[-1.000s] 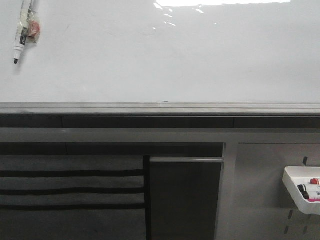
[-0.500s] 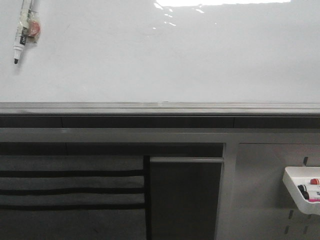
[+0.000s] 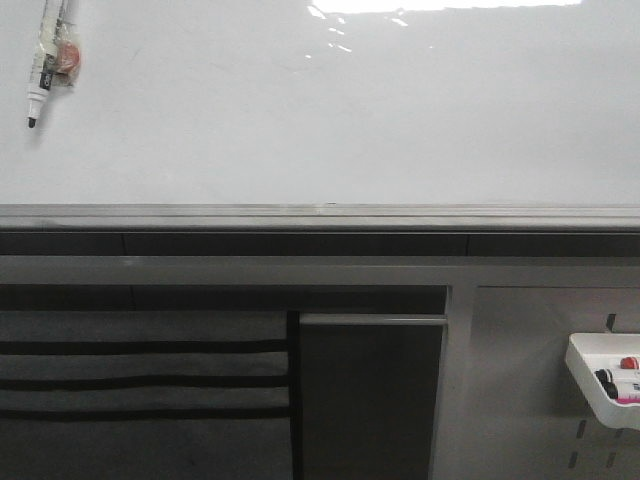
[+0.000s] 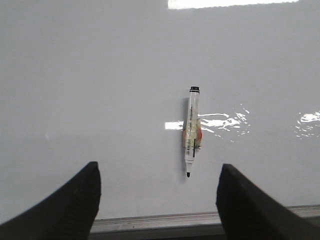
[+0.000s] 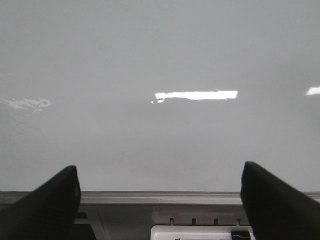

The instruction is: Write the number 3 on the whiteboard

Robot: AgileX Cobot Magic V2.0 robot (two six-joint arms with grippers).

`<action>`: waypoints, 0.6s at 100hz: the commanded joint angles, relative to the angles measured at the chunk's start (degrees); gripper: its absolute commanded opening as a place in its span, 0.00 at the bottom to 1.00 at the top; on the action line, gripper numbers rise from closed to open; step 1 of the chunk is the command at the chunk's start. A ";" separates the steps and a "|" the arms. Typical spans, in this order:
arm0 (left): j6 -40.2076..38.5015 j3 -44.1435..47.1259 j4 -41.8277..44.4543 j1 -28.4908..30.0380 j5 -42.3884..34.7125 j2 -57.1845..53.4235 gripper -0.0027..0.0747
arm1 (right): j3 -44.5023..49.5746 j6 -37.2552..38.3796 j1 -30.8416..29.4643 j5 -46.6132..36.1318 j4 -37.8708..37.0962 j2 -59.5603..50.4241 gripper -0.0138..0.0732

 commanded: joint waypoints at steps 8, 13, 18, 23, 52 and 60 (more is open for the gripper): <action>0.09 -1.49 -0.74 0.24 -4.77 0.94 0.57 | -1.79 -0.72 0.16 -3.99 -0.20 0.92 0.86; 0.09 -1.49 -0.74 0.24 -4.77 0.94 0.55 | -1.79 -0.72 0.16 -3.99 -0.20 0.92 0.86; 0.09 -1.49 -0.74 0.24 -4.87 0.94 0.53 | -1.79 -0.72 0.16 -4.24 -0.20 0.92 0.86; 0.09 -1.49 -0.74 0.24 -5.02 0.94 0.51 | -1.79 -0.72 0.16 -4.46 -0.20 0.92 0.86; 1.29 -1.49 -1.29 -0.90 -4.62 3.00 0.44 | -1.79 -0.61 0.16 -3.16 1.56 0.92 0.86; 1.86 -1.49 -1.29 -3.12 -4.62 5.90 0.44 | -1.79 -0.90 0.70 -3.16 4.08 1.05 0.86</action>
